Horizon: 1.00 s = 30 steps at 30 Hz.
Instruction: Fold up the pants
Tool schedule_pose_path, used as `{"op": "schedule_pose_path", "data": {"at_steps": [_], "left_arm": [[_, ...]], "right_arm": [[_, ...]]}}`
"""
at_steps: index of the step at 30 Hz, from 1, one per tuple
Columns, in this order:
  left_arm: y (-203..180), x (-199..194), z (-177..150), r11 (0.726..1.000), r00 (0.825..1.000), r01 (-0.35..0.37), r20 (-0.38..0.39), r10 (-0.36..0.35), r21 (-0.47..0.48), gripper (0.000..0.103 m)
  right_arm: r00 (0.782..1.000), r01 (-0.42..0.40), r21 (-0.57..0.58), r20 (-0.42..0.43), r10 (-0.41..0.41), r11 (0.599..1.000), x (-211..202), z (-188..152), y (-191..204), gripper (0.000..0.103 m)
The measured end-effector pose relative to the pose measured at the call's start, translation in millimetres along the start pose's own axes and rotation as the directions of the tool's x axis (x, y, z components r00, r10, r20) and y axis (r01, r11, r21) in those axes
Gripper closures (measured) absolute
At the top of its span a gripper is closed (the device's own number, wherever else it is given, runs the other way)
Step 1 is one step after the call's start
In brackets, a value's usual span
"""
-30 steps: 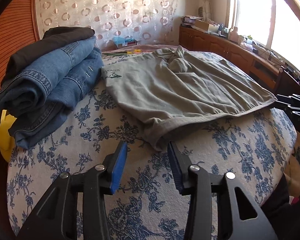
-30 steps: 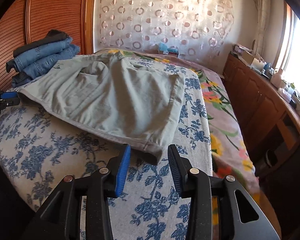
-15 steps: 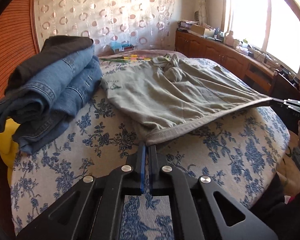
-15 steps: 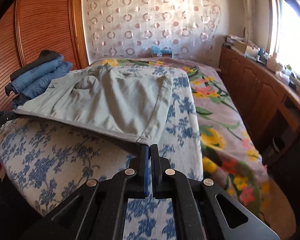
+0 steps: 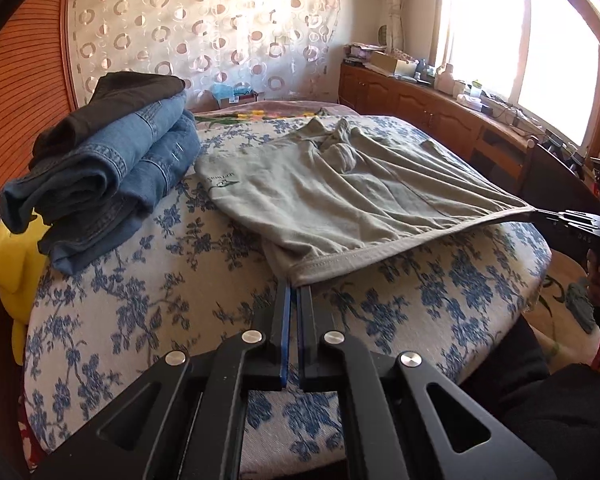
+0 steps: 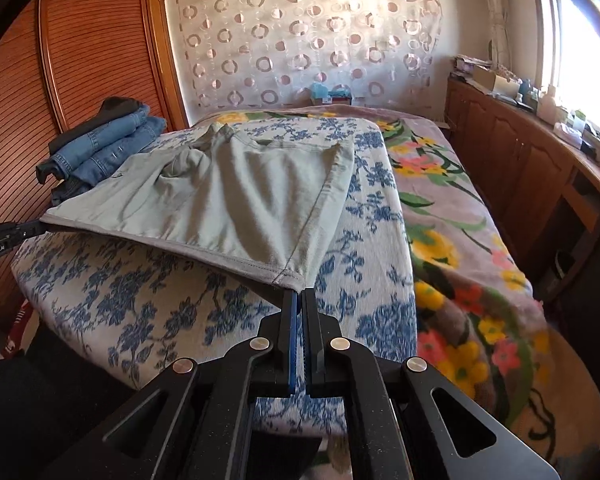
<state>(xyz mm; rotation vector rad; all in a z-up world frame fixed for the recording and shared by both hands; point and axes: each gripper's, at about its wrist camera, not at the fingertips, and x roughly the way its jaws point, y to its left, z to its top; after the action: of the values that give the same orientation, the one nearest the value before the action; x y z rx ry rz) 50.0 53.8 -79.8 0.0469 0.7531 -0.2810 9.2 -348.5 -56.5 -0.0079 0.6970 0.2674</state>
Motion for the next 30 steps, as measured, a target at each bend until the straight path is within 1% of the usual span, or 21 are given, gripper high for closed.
{"op": "schedule_pose_path", "data": {"at_steps": [4,10,12,13,15,16,17,19,21,23,27,30], "left_arm": [[2,2,-6,1.000,1.000,-0.003,-0.012,0.002,-0.011,0.100],[2,-1,-12,1.000,1.000,0.012,-0.013,-0.012,-0.025,0.098],[3,0,-11,1.000,1.000,0.005,-0.012,-0.005,-0.024,0.085],[3,1,-10,1.000,1.000,0.003,-0.012,-0.003,-0.023,0.082],[4,1,-7,1.000,1.000,0.004,-0.006,-0.004,-0.030,0.065],[4,1,-6,0.999,1.000,0.012,0.000,-0.012,-0.037,0.061],[5,1,-4,0.999,1.000,0.022,0.005,-0.022,-0.044,0.059],[5,3,-1,0.999,1.000,0.026,0.006,-0.026,-0.046,0.058],[5,6,4,0.999,1.000,0.012,0.008,-0.012,-0.045,0.058],[6,8,7,0.998,1.000,0.000,0.018,0.001,-0.060,0.058],[8,13,12,0.996,1.000,0.008,0.024,-0.006,-0.090,0.058],[6,17,13,0.996,1.000,0.012,0.017,-0.011,-0.083,0.058]], "right_arm": [[1.000,0.013,0.015,-0.018,-0.012,1.000,7,-2,-5,0.101],[0.999,0.012,0.021,-0.040,-0.011,1.000,13,-3,4,0.101],[0.999,0.006,0.026,-0.044,-0.005,1.000,13,-3,5,0.101],[0.999,0.004,0.028,-0.044,-0.003,1.000,13,-3,5,0.100],[0.999,0.009,0.028,-0.045,-0.008,1.000,13,-3,5,0.098],[0.999,0.006,0.027,-0.041,-0.005,1.000,11,-4,5,0.098],[0.999,0.002,0.025,-0.035,-0.001,1.000,9,-4,6,0.097],[1.000,-0.006,0.018,-0.023,0.006,1.000,4,-5,8,0.095],[1.000,-0.011,0.013,-0.003,0.011,1.000,-2,-5,10,0.089],[1.000,-0.012,0.012,0.021,0.012,1.000,-9,-4,12,0.080],[0.999,-0.004,0.025,0.052,0.003,1.000,-15,-1,12,0.077],[0.998,0.026,0.042,0.064,-0.028,0.999,-12,1,10,0.076]]}}
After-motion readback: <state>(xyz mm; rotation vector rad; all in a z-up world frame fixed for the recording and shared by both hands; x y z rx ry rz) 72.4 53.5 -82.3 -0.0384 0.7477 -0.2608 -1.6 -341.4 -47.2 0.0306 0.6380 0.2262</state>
